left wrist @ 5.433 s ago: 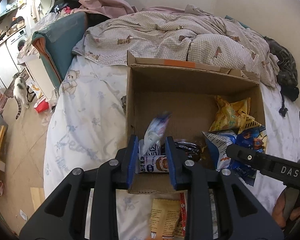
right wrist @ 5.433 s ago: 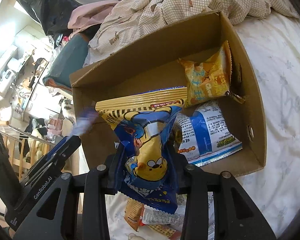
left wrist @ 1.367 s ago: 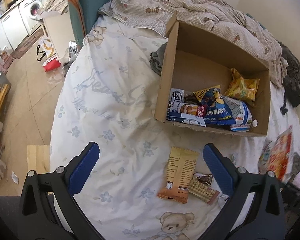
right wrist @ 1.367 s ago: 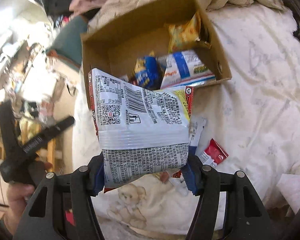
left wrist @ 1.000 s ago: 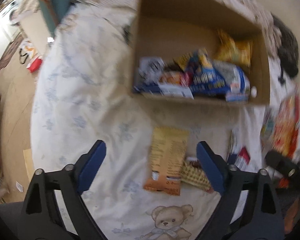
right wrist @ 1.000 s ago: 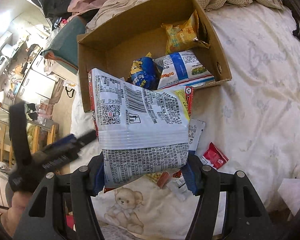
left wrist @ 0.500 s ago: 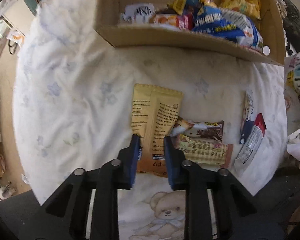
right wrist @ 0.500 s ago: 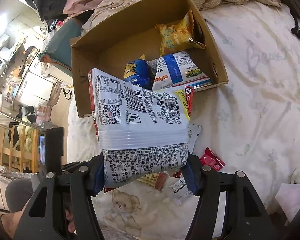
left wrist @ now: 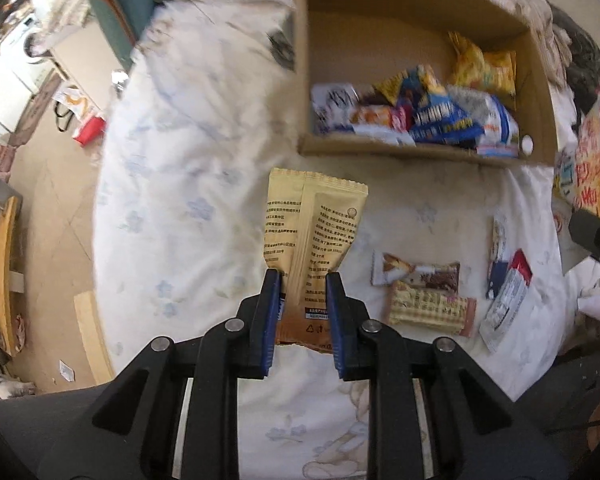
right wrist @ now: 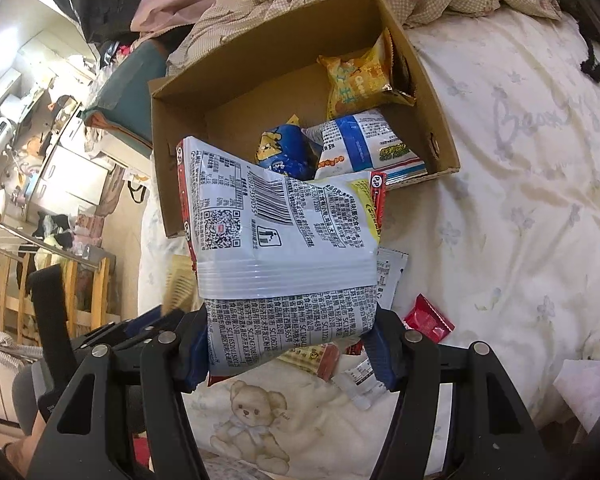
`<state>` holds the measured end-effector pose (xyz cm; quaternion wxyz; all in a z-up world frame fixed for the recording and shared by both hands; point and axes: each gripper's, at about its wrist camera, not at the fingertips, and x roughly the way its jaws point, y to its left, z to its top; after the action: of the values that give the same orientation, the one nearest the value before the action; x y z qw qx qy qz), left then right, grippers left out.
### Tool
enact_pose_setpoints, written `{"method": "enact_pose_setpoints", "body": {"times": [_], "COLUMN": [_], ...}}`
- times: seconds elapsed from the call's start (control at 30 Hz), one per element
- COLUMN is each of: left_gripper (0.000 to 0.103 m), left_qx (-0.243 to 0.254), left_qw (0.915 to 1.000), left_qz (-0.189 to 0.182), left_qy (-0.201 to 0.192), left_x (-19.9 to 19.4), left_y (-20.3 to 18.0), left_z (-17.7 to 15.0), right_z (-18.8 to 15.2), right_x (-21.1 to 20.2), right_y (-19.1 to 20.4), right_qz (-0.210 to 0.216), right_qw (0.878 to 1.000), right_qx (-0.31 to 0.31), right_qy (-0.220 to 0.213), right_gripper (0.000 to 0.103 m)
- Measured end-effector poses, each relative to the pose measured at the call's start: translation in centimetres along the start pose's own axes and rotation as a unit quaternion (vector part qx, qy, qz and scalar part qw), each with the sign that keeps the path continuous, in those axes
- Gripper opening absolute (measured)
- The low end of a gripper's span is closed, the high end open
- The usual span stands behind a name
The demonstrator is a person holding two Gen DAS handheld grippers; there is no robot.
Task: Organize snacks
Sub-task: 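Grasp the tan biscuit pack with the left tool while the right tool holds the white bag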
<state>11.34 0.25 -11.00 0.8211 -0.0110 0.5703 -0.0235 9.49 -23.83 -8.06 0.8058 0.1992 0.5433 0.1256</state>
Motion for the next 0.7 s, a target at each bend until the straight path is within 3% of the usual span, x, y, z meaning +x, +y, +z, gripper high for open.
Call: {"method": "enact_pose_setpoints", "body": {"times": [0.43, 0.7], "left_gripper": [0.019, 0.019], "left_qx": [-0.024, 0.011], "left_qw": [0.9929, 0.9868], "left_qz": [0.028, 0.029], "left_qy": [-0.113, -0.159], "left_x": [-5.5, -8.9], "left_y": [0.9, -0.8], "left_z": [0.9, 2.8], "right_z": [-0.9, 0.6], "right_x": [-3.9, -6.0], "right_y": [0.3, 0.1], "right_qz": [0.035, 0.061], "right_qw": [0.998, 0.994], "right_qx": [-0.005, 0.006], "right_qy": [-0.047, -0.092], "right_gripper": [0.065, 0.065]}}
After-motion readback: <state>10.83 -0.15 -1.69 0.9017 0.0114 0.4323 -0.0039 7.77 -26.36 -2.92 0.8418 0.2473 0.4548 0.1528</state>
